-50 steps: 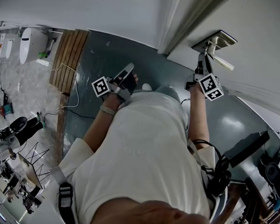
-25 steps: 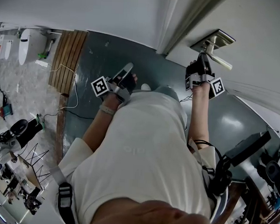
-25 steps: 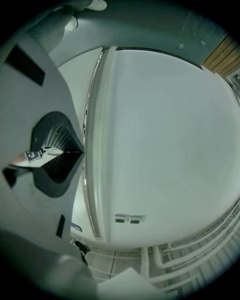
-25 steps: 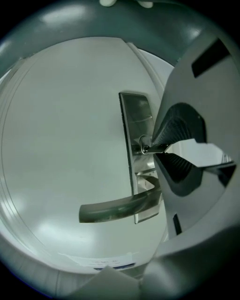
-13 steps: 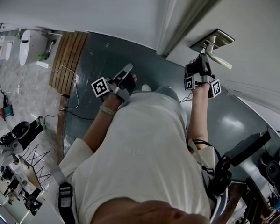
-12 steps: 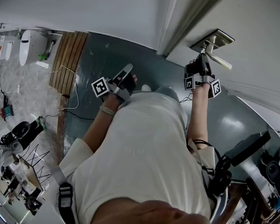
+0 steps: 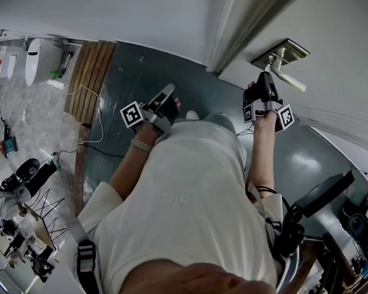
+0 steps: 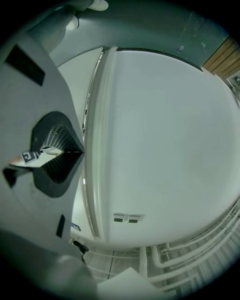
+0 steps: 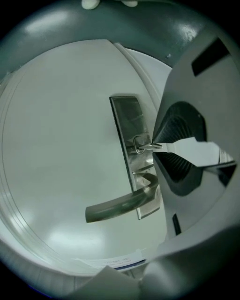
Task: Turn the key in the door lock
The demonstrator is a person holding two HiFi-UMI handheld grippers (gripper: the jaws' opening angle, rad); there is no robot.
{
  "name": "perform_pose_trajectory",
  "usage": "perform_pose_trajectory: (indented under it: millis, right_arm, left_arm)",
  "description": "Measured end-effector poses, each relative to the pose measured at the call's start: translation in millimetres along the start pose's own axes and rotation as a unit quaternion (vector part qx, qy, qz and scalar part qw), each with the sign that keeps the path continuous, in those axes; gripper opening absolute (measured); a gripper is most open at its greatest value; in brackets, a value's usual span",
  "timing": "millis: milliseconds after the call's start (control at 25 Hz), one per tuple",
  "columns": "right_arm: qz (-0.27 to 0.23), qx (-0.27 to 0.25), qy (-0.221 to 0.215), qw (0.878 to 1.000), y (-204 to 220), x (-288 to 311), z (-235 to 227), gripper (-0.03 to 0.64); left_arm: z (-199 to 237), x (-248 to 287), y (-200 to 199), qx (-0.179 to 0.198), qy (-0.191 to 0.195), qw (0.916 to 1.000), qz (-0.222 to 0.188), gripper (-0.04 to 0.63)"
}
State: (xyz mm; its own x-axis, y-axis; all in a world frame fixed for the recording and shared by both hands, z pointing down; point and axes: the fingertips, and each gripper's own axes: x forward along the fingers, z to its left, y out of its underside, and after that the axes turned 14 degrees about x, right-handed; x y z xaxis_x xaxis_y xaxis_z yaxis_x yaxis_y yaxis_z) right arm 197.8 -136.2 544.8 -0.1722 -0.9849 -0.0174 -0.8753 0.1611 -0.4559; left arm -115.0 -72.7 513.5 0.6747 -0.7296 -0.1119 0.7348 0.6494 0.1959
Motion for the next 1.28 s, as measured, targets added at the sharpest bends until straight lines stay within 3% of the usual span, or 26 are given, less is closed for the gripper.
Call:
perform_pose_trajectory:
  millis: [160,240,280,320,360,400,440,520,600,800,840,880,920,960,1160,1280]
  right_arm:
    - [0.029,-0.115,0.045,0.992,11.5,-16.2,10.1,0.058]
    - [0.040,-0.209,0.073,0.974,14.5,-21.6,15.2,0.066]
    - [0.046,-0.269,0.087,0.958,15.7,-23.4,18.6,0.074]
    - [0.054,-0.337,0.101,0.935,16.9,-24.7,22.2,0.085]
    - [0.062,-0.412,0.115,0.902,18.0,-25.6,25.5,0.099]
    - [0.071,-0.491,0.131,0.858,19.2,-26.2,27.7,0.104]
    - [0.078,-0.569,0.149,0.805,20.4,-26.7,28.8,0.109]
    - [0.089,-0.703,0.181,0.682,23.8,-26.6,29.0,0.112]
    - [0.098,-0.795,0.202,0.564,28.3,-25.3,27.4,0.114]
    - [0.108,-0.915,0.236,0.309,34.0,-20.0,16.9,0.114]
    - [0.109,-0.927,0.244,0.265,31.7,-17.5,13.5,0.114]
    - [0.111,-0.934,0.250,0.230,28.8,-14.5,9.8,0.114]
    - [0.113,-0.938,0.255,0.208,25.7,-11.3,6.0,0.114]
    - [0.115,-0.939,0.259,0.197,22.7,-7.8,2.7,0.114]
    - [0.099,-0.943,0.273,0.163,9.9,7.5,-0.9,0.114]
    - [0.085,-0.946,0.271,0.154,8.9,15.1,-0.2,0.114]
  left_arm:
    - [-0.2,-0.8,-0.8,-0.003,0.000,1.0000,-0.003,0.008]
    - [0.0,-0.2,-1.6,-0.004,0.002,1.0000,-0.002,0.008]
    - [-0.1,0.1,-1.8,-0.005,0.002,1.0000,-0.002,0.008]
    - [-0.4,0.4,-2.0,-0.005,0.003,1.0000,-0.002,0.008]
    - [-0.7,0.7,-2.1,-0.005,0.004,1.0000,-0.002,0.008]
    - [-0.9,1.0,-2.1,-0.006,0.004,1.0000,-0.001,0.008]
    - [-0.9,1.3,-2.2,-0.006,0.004,1.0000,-0.001,0.008]
    - [-0.7,1.9,-2.2,-0.007,0.004,1.0000,0.000,0.008]
    - [-0.1,2.0,-2.1,-0.007,0.004,1.0000,0.000,0.008]
    - [0.1,-0.3,-0.7,-0.007,0.001,1.0000,-0.003,0.008]
    - [-0.5,-0.3,-0.6,-0.008,0.001,1.0000,-0.003,0.008]
    - [-0.9,-0.3,-0.4,-0.008,0.001,1.0000,-0.003,0.008]
    - [-1.2,-0.3,-0.1,-0.007,0.001,1.0000,-0.003,0.008]
    - [-1.3,-0.4,0.0,-0.007,0.001,1.0000,-0.004,0.007]
    - [-2.2,-3.5,-2.0,-0.004,-0.002,1.0000,-0.007,0.008]
    - [-2.5,-5.5,-2.9,-0.002,-0.003,1.0000,-0.008,0.008]
